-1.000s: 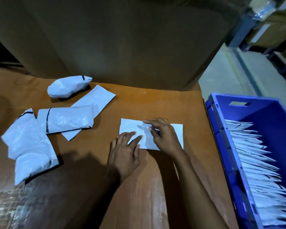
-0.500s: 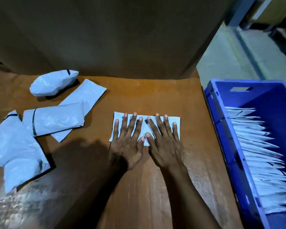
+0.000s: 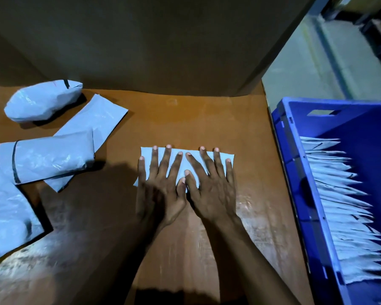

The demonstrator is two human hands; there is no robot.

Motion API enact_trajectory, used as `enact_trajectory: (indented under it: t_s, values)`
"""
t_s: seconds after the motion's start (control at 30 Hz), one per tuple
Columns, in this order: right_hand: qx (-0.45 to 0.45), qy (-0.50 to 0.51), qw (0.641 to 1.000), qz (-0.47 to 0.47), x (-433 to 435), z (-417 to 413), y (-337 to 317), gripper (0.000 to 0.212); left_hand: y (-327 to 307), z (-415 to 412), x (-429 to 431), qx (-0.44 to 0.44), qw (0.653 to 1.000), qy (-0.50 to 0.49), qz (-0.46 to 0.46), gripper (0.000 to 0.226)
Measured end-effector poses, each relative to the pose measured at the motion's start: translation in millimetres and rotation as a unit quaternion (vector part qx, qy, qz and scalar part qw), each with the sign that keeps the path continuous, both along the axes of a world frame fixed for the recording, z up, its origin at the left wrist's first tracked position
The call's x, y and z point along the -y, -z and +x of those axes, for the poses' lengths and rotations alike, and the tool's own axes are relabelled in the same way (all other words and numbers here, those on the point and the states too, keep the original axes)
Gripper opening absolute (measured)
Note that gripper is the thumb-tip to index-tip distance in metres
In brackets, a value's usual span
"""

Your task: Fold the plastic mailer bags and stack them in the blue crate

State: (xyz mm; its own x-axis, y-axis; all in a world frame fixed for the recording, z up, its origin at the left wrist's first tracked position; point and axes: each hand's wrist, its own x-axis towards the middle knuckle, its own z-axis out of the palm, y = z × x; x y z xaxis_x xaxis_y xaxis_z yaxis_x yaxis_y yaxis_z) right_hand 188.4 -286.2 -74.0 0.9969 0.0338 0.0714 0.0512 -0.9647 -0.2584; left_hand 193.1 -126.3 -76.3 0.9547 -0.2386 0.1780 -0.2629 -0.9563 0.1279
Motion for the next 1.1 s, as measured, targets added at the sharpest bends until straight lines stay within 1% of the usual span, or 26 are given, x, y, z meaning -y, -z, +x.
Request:
enact_trajectory:
  t_s: [0.1, 0.23, 0.33, 0.4, 0.43, 0.47, 0.53, 0.57, 0.63, 0.67, 0.73, 0.83, 1.0, 1.1]
  values:
    - [-0.010, 0.002, 1.000, 0.012, 0, 6, -2, 0.056, 7, 7, -1, -0.015, 1.000, -0.002, 0.025, 0.063]
    - [0.000, -0.004, 1.000, 0.000, 6, -1, -2, 0.058, 13, 4, -5, -0.033, 0.999, 0.005, 0.022, 0.066]
    - [-0.017, 0.001, 1.000, 0.014, 6, -6, -7, 0.061, 14, 10, -14, -0.069, 0.997, 0.006, -0.019, 0.070]
    - [-0.033, 0.006, 0.999, 0.030, 7, -4, -12, 0.063, 10, 17, -21, -0.103, 0.993, 0.010, -0.060, 0.073]
    - [-0.031, 0.016, 0.999, 0.034, 5, -2, -15, 0.062, 7, 21, -26, -0.107, 0.991, 0.009, -0.081, 0.073]
    - [-0.009, 0.026, 0.999, 0.029, 1, -1, -19, 0.060, 5, 22, -31, -0.092, 0.991, -0.001, -0.095, 0.071]
    - [0.047, 0.020, 0.998, 0.026, -17, 4, -28, 0.056, 6, 21, -41, -0.042, 0.994, -0.043, -0.090, 0.064]
    - [0.048, -0.005, 0.998, 0.039, -30, 7, -30, 0.055, 10, 19, -45, -0.020, 0.994, -0.065, -0.080, 0.062]
    - [0.007, -0.068, 0.995, 0.075, -56, 10, -27, 0.054, 18, 14, -48, 0.011, 0.993, -0.099, -0.065, 0.060]
    - [-0.008, -0.080, 0.993, 0.086, -65, 11, -23, 0.054, 20, 12, -48, 0.020, 0.992, -0.107, -0.060, 0.060]
    - [-0.007, -0.068, 0.994, 0.089, -67, 10, -14, 0.054, 22, 12, -49, 0.041, 0.991, -0.115, -0.055, 0.059]
    - [0.006, -0.048, 0.996, 0.076, -48, 5, -6, 0.053, 27, 12, -53, 0.076, 0.989, -0.117, -0.047, 0.058]
    - [-0.004, -0.007, 0.998, 0.068, -12, -2, -7, 0.061, 33, 12, -56, 0.122, 0.984, -0.118, -0.047, 0.057]
    - [-0.006, 0.027, 0.999, 0.023, 2, -8, -8, 0.069, 34, 13, -57, 0.136, 0.982, -0.122, -0.046, 0.058]
